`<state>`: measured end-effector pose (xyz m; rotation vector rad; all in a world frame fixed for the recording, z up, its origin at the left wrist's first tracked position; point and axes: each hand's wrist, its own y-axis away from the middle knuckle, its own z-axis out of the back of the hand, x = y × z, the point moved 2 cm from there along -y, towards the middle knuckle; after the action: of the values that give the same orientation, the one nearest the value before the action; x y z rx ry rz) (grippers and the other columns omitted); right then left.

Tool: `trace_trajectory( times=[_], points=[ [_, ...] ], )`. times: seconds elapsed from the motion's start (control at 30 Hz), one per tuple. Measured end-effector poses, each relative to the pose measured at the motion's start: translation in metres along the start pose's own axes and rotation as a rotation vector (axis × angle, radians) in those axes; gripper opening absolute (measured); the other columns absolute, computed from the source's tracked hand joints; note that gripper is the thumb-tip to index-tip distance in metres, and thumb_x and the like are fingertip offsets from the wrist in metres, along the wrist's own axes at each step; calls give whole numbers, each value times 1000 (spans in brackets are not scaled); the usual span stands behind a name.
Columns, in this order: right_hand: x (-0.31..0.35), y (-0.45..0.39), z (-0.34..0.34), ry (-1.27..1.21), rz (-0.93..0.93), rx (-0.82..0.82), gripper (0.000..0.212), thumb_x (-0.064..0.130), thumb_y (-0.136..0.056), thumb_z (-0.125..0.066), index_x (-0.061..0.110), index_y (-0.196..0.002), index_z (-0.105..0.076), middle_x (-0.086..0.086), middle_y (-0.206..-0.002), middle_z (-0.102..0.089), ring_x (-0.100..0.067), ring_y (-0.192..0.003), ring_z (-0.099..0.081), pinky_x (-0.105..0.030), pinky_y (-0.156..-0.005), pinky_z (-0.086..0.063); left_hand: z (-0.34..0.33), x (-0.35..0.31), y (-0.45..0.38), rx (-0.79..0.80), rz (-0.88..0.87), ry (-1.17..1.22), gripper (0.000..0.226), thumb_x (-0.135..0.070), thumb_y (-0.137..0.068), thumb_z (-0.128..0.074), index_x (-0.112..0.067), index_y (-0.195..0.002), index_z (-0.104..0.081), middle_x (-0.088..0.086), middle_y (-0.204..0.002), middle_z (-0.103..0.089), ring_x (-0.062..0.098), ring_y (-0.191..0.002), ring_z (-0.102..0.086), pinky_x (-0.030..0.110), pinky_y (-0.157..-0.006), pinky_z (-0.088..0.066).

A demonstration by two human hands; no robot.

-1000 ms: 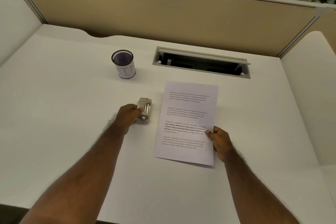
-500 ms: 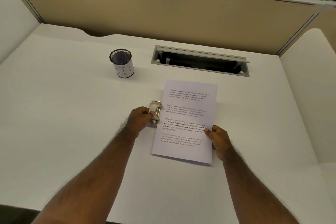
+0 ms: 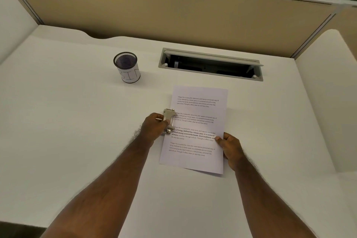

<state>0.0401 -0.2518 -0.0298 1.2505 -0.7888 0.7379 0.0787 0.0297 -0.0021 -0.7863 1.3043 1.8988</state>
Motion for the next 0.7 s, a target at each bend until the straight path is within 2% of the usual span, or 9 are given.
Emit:
trace_trajectory(
  times=[0.07, 0.1, 0.13, 0.2, 0.27, 0.33, 0.43, 0.57, 0.7],
  points=[
    [1, 1, 0, 4, 3, 0, 15, 7, -93, -57, 16, -97, -69, -11, -99, -71, -26, -84, -66, -41, -79, -55, 0, -2, -4, 1, 31, 15, 45, -32, -65, -79, -19, -104, -61, 10, -114, -66, 31, -99, -68, 50, -83, -58],
    [1, 1, 0, 2, 3, 1, 16, 7, -93, -57, 18, -93, -69, -11, -98, -71, -26, -83, -66, -39, -78, -55, 0, -5, -3, 10, 59, 10, 56, -31, -64, -80, -16, -113, -59, 9, -116, -64, 30, -101, -67, 49, -85, -58],
    [0, 0, 0, 3, 2, 2, 17, 8, -93, -57, 20, -92, -69, -10, -98, -72, -26, -82, -66, -39, -77, -55, -1, -7, -3, 34, 87, 27, 58, -26, -66, -81, -11, -117, -59, 9, -110, -66, 30, -99, -67, 49, -85, -58],
    [-1, -1, 1, 14, 0, 4, 17, 9, -93, -58, 21, -91, -69, -10, -100, -72, -26, -84, -66, -42, -80, -56, -2, -14, -2, 87, 156, 75, 30, -12, -76, -79, -5, -100, -62, 10, -88, -73, 29, -84, -68, 50, -84, -58],
    [-2, -2, 1, 25, 3, 5, 17, 9, -92, -59, 22, -91, -70, -11, -103, -73, -27, -86, -67, -47, -85, -56, -1, -19, -6, 118, 220, 85, 17, -5, -78, -77, 0, -89, -64, 21, -94, -71, 33, -81, -66, 53, -85, -57],
    [-2, -3, 1, 34, 1, -2, 17, 9, -92, -59, 22, -91, -70, -11, -103, -73, -27, -86, -67, -48, -86, -56, 2, -22, -9, 149, 272, 105, 22, -2, -76, -77, 5, -94, -66, 27, -105, -68, 36, -85, -67, 53, -83, -57],
    [-3, -3, 1, 28, -10, -4, 16, 9, -92, -59, 21, -93, -71, -10, -103, -73, -26, -86, -67, -46, -84, -56, 5, -22, -15, 191, 334, 103, 36, 1, -75, -78, 10, -105, -62, 29, -107, -68, 38, -86, -69, 54, -83, -57],
    [-3, -4, 1, 36, -4, 2, 16, 9, -92, -59, 21, -95, -70, -11, -103, -73, -26, -85, -67, -47, -83, -56, 7, -22, -17, 218, 359, 125, 18, 2, -76, -75, 5, -87, -62, 24, -93, -68, 31, -72, -67, 47, -68, -59],
    [-3, -4, 1, 44, -12, 0, 15, 10, -92, -59, 20, -97, -70, -10, -103, -73, -27, -87, -67, -48, -83, -56, 7, -21, -21, 228, 371, 135, 16, 2, -78, -74, 4, -86, -61, 22, -88, -67, 30, -74, -67, 48, -72, -59]
  ],
)
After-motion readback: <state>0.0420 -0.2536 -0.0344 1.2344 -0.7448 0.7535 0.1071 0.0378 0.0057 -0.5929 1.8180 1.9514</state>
